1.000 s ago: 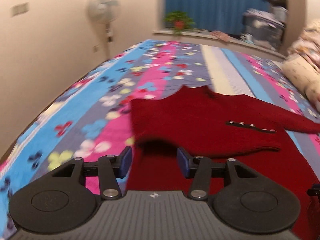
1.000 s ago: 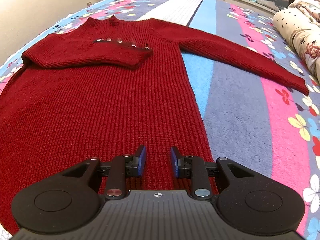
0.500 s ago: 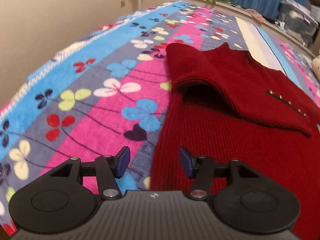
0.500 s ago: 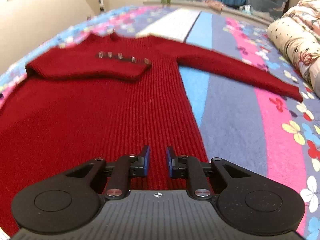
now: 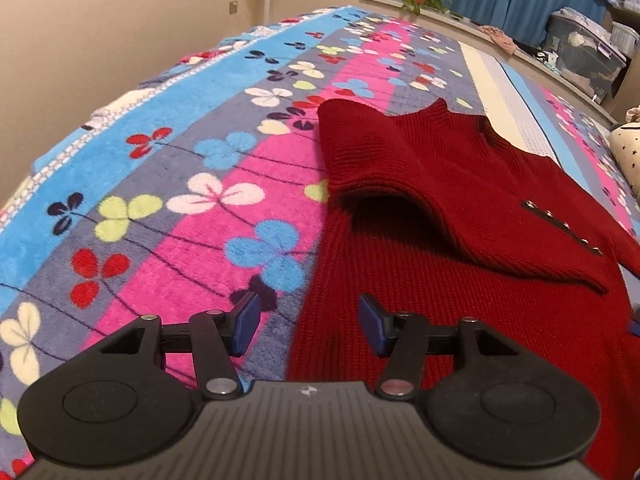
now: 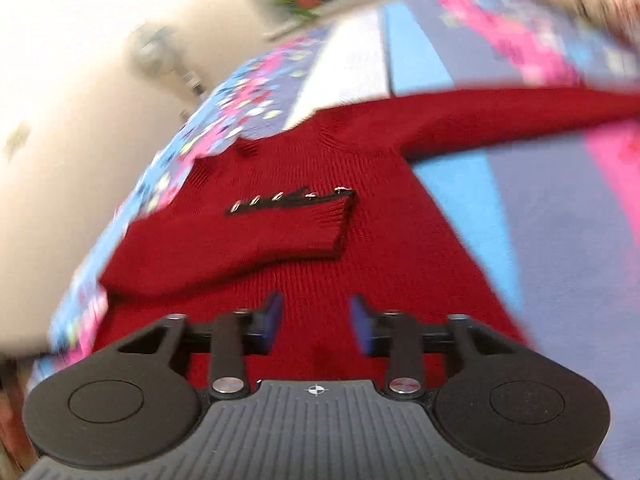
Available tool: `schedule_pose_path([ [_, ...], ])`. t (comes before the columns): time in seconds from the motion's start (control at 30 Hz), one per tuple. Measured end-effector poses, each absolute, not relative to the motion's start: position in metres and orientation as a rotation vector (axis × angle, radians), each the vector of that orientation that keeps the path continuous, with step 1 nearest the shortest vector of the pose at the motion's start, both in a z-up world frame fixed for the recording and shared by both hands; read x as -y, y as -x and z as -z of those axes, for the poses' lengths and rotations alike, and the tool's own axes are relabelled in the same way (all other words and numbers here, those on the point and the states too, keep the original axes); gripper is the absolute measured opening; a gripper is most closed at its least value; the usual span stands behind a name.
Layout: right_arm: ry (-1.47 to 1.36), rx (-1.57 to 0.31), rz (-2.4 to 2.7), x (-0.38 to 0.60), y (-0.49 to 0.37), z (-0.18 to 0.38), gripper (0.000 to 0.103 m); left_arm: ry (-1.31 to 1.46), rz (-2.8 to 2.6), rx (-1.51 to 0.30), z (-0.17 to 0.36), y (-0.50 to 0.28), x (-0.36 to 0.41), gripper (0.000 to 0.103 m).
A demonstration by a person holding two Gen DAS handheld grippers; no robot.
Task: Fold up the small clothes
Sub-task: 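Grasp the cuff of the extended sleeve with the right gripper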
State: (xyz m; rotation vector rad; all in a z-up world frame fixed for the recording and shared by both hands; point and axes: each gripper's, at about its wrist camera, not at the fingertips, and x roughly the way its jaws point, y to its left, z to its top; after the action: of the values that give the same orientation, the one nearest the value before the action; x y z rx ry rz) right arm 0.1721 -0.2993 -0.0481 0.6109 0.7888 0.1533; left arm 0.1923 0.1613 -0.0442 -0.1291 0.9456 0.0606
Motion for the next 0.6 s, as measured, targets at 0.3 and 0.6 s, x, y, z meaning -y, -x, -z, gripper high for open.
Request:
schedule_pose_path([
  [0.3,-0.751,-0.807,0.056,0.277,-0.264,0.064,0.009,0.187,-0.059,-0.938,0.041,-0.200,-0.178,0.060],
  [0.6,-0.496,-0.552,0.133,0.308,-0.313,-0.013,0.011,0.175,-0.058,-0.935,0.040,-0.203,-0.189,0.060],
])
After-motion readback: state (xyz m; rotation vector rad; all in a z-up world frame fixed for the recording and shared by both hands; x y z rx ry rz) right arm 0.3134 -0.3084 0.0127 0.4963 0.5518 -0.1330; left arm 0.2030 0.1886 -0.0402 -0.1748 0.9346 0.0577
